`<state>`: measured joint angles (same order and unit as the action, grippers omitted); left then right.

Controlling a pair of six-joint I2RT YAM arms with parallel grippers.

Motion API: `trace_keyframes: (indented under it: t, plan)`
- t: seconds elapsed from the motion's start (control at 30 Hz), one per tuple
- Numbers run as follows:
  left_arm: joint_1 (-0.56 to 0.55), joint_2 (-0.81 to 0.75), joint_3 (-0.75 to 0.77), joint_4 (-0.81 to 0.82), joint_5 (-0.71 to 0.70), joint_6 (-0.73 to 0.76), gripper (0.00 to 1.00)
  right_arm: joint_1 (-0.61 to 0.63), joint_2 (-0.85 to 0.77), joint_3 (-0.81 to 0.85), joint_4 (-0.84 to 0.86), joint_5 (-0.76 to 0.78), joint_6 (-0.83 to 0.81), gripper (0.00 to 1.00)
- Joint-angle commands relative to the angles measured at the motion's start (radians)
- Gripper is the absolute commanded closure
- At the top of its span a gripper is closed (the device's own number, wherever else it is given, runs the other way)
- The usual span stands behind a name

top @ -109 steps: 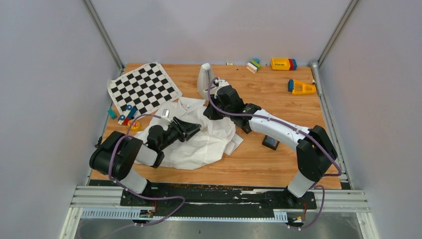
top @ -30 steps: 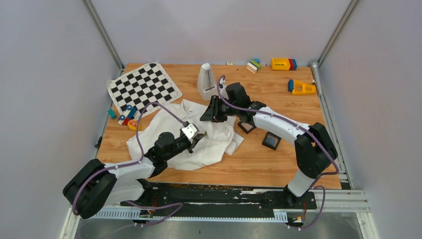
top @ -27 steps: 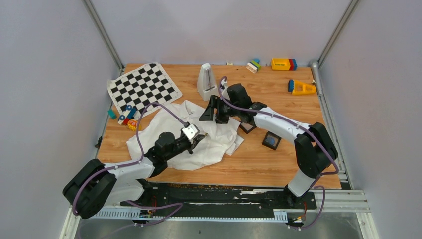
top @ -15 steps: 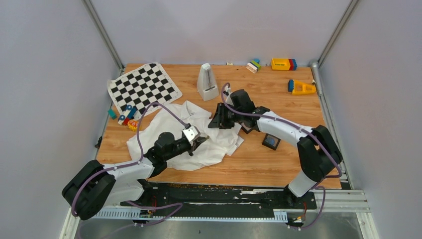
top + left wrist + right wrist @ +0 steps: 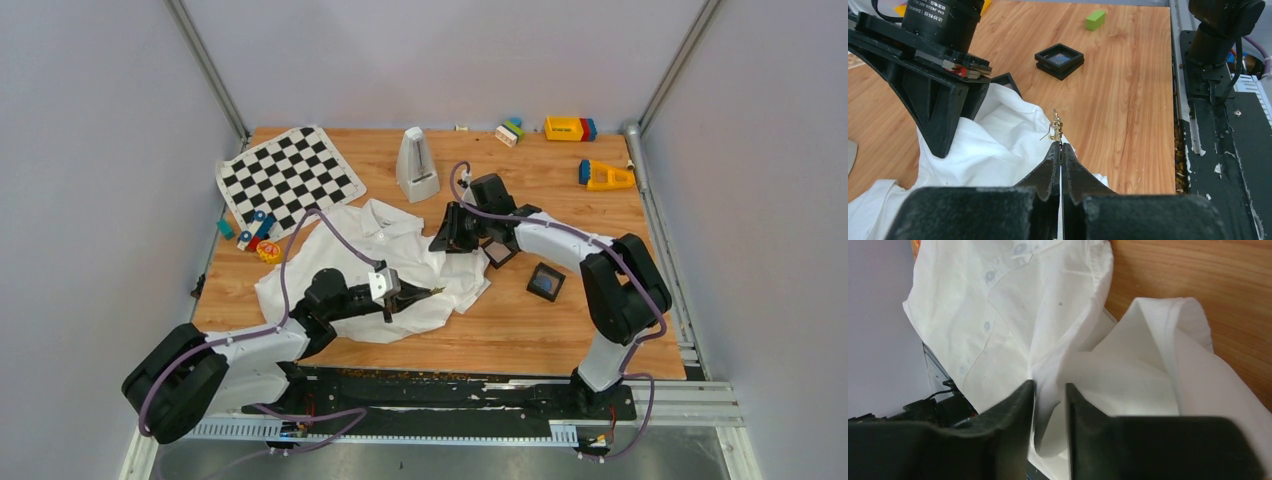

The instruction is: Remove the brooch from the garment

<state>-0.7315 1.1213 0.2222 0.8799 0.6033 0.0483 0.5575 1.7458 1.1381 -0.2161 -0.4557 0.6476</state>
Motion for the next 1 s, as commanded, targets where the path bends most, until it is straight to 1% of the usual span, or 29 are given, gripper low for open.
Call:
trace_keyframes:
  t: [0.0, 0.03, 0.07, 0.2, 0.3, 0.37, 0.43, 0.53, 0.6, 0.7, 0.97]
  plan:
    - [-0.005, -0.040, -0.005, 0.049, -0.018, -0.020, 1.00, -0.046, -0.034, 0.023, 0.004, -0.034, -0.023, 0.62]
    - [-0.005, -0.045, -0.004, 0.033, -0.035, -0.016, 1.00, -0.053, -0.054, 0.002, 0.005, -0.025, -0.023, 0.55]
    - [-0.005, -0.059, 0.000, -0.006, -0.077, 0.001, 1.00, -0.058, -0.078, -0.014, 0.005, -0.015, -0.024, 0.51]
    - [-0.005, -0.116, 0.007, -0.134, -0.214, 0.063, 1.00, -0.062, -0.180, -0.071, -0.036, 0.031, -0.013, 0.42]
    - [-0.008, -0.148, 0.000, -0.164, -0.243, 0.087, 1.00, -0.062, -0.248, -0.130, -0.065, 0.010, 0.029, 0.36]
    - [-0.013, -0.154, -0.003, -0.165, -0.255, 0.093, 1.00, -0.061, -0.286, -0.178, -0.064, -0.070, 0.098, 0.36]
    - [-0.017, -0.155, -0.004, -0.166, -0.261, 0.100, 1.00, -0.058, -0.309, -0.226, -0.051, -0.143, 0.196, 0.41]
    - [-0.023, -0.152, -0.002, -0.167, -0.272, 0.109, 1.00, -0.045, -0.355, -0.298, 0.040, -0.211, 0.303, 0.41]
    - [-0.029, -0.150, -0.004, -0.167, -0.278, 0.117, 1.00, -0.034, -0.390, -0.339, 0.108, -0.220, 0.366, 0.39]
    - [-0.037, -0.149, -0.005, -0.171, -0.290, 0.134, 1.00, -0.013, -0.403, -0.343, 0.142, -0.211, 0.410, 0.37]
    - [-0.059, -0.147, -0.002, -0.182, -0.305, 0.164, 1.00, 0.052, -0.315, -0.266, 0.166, -0.209, 0.454, 0.38]
